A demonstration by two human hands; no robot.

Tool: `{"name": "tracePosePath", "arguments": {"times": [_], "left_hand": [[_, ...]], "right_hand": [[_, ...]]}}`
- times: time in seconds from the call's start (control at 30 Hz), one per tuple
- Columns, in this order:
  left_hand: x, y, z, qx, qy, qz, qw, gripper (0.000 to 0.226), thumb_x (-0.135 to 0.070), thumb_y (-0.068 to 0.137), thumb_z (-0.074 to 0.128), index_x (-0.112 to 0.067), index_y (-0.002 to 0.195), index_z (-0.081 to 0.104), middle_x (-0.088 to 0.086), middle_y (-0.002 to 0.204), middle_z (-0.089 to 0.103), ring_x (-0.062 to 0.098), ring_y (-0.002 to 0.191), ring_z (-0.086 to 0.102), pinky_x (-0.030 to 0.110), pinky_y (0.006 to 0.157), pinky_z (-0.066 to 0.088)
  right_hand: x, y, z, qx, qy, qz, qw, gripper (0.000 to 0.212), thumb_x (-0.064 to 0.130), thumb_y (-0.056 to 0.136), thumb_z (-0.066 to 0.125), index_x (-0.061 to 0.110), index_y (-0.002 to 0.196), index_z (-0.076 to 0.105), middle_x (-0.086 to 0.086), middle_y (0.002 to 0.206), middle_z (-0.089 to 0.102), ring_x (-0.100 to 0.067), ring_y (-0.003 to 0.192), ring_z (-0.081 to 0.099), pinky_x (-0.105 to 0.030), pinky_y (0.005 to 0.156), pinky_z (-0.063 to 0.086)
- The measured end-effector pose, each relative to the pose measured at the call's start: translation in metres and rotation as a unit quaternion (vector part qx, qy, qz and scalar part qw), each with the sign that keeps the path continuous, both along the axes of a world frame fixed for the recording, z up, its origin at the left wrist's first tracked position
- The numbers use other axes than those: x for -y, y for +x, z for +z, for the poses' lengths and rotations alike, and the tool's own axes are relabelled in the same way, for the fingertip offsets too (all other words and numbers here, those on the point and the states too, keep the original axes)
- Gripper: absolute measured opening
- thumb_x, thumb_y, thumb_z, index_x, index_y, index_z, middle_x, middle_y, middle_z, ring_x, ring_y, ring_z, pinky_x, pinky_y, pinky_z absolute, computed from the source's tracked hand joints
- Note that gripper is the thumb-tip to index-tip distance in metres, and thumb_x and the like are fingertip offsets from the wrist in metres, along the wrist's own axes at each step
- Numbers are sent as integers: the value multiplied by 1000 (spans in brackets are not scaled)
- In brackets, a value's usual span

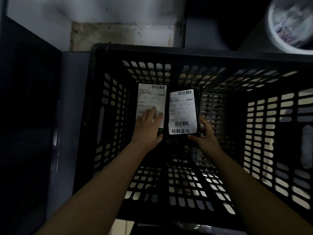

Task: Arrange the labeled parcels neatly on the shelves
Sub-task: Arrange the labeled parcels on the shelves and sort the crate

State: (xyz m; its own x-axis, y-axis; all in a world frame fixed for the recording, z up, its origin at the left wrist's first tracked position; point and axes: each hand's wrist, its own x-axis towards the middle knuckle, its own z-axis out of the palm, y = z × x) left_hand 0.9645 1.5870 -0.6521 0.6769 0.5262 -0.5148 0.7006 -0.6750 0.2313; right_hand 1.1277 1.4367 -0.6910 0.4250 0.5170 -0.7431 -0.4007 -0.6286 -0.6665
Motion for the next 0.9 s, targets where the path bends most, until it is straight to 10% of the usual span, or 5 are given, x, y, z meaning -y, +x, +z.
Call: {"name": "tracePosePath", "arguments": {"times": [0.27,0.5,0.73,0.9], "left_hand": [[-3,-4,-3,1,-5,10,1000,79,-35,89,62,-28,154,17,8,161,0,29,147,0,53,118,15],[-3,-3,-6,-35,-8,-3,999,80,-38,92,57,-36,154,6,8,160,-19,31,148,-12,55,117,8],[0,-2,-7,-42,9,-4,999,80,-36,93,58,-35,154,6,8,161,-18,30,148,-12,54,117,8],[3,-2,-9,-50,47,-14,998,78,-38,95,53,-34,154,2,10,161,-18,31,148,-9,53,116,12]], "right_hand": [[-6,7,2,205,-38,171,963,92,13,86,71,26,155,11,-5,157,27,-22,138,34,-26,105,33],[-31,11,3,209,-75,344,912,99,23,88,70,25,156,-2,-16,158,23,-39,130,45,-41,96,46],[-36,-2,16,394,-105,465,786,83,34,89,64,35,154,13,-7,163,-4,-37,140,19,-46,111,28],[-38,-3,14,386,-111,506,763,73,33,94,58,31,154,17,-6,164,-4,-35,146,8,-48,116,21]]}}
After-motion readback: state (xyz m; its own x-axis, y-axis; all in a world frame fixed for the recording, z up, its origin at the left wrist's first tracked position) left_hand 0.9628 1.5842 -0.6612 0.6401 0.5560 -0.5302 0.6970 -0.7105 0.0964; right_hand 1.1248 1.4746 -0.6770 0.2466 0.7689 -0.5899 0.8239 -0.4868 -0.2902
